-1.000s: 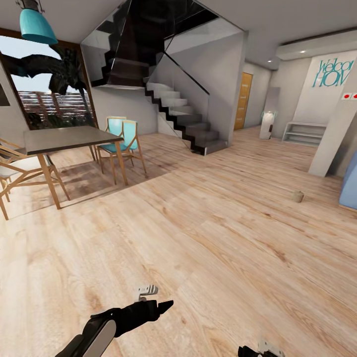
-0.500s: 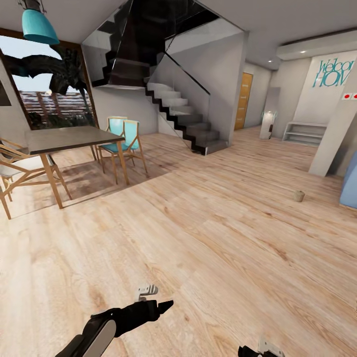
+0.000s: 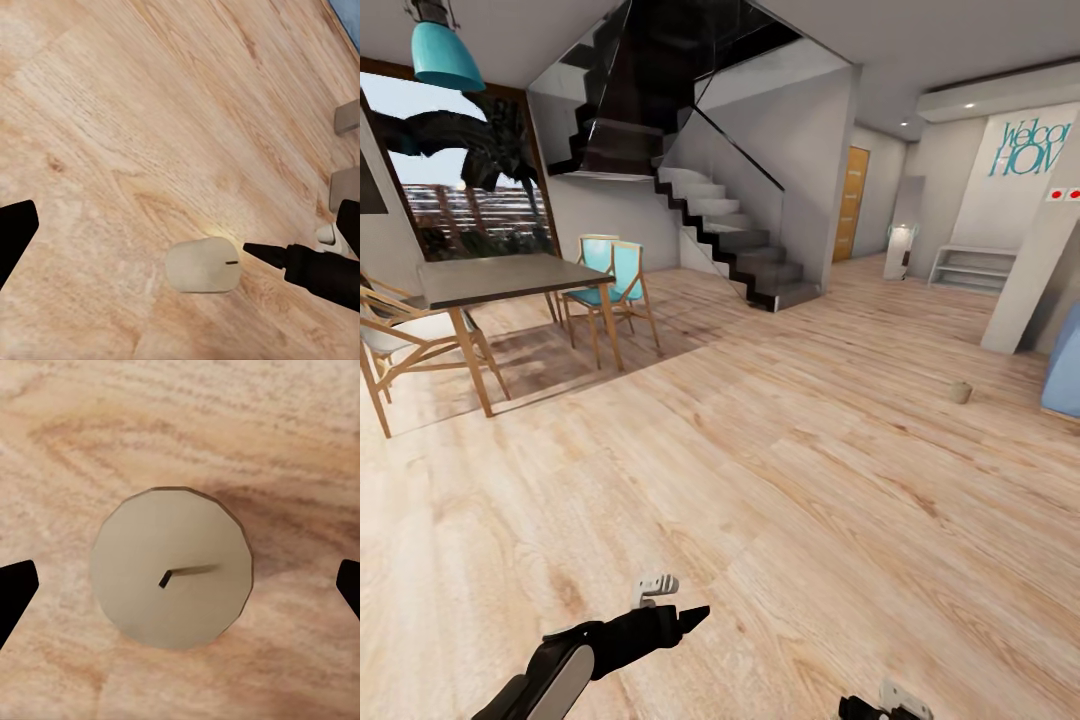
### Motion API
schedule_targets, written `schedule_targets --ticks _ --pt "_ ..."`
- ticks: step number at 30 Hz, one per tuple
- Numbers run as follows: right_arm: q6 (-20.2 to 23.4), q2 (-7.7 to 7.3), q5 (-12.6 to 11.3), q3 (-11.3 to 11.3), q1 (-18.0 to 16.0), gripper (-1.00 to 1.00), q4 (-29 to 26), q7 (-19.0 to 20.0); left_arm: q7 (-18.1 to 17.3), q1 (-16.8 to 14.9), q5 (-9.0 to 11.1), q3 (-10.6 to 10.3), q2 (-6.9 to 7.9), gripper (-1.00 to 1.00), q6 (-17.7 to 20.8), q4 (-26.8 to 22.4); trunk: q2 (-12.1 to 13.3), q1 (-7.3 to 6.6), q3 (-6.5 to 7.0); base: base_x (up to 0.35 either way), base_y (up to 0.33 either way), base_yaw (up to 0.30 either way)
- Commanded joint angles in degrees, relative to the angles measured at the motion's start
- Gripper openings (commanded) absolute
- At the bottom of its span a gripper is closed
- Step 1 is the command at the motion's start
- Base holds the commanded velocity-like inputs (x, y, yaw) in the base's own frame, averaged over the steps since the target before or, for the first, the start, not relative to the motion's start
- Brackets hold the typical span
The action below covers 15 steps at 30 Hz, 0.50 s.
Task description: Place each of the two pumpkins and all three candles from the living room inside a cabinet in the living room (use any cabinet), then make sure every cabinet is closed, and position the cauldron so it is next to a table in the living room.
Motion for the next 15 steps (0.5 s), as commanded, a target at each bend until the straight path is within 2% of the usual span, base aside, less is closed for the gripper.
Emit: schedule_targets --ticks 1,10,15 --pt "0.38 0.02 0.06 -0.3 0.0 1.0 -0.16 -0.16 0.03 -0.04 0.32 -0.05 0.04 1.0 0.22 -0.03 -0.02 -0.01 -0.05 -0.004 0.056 0.0" --pt "0.35 0.01 0.06 -0.3 0.03 1.0 -0.2 -0.06 0.04 -0.01 0.3 -0.07 0.04 1.0 0.22 -0.03 -0.02 -0.01 -0.05 -0.001 0.055 0.0" --pt "0.31 0.0 0.06 -0.38 0.03 1.0 -0.25 -0.07 0.04 -0.04 0.22 -0.12 0.04 1.0 0.16 -0.02 -0.02 -0.01 -0.05 0.079 0.033 0.0"
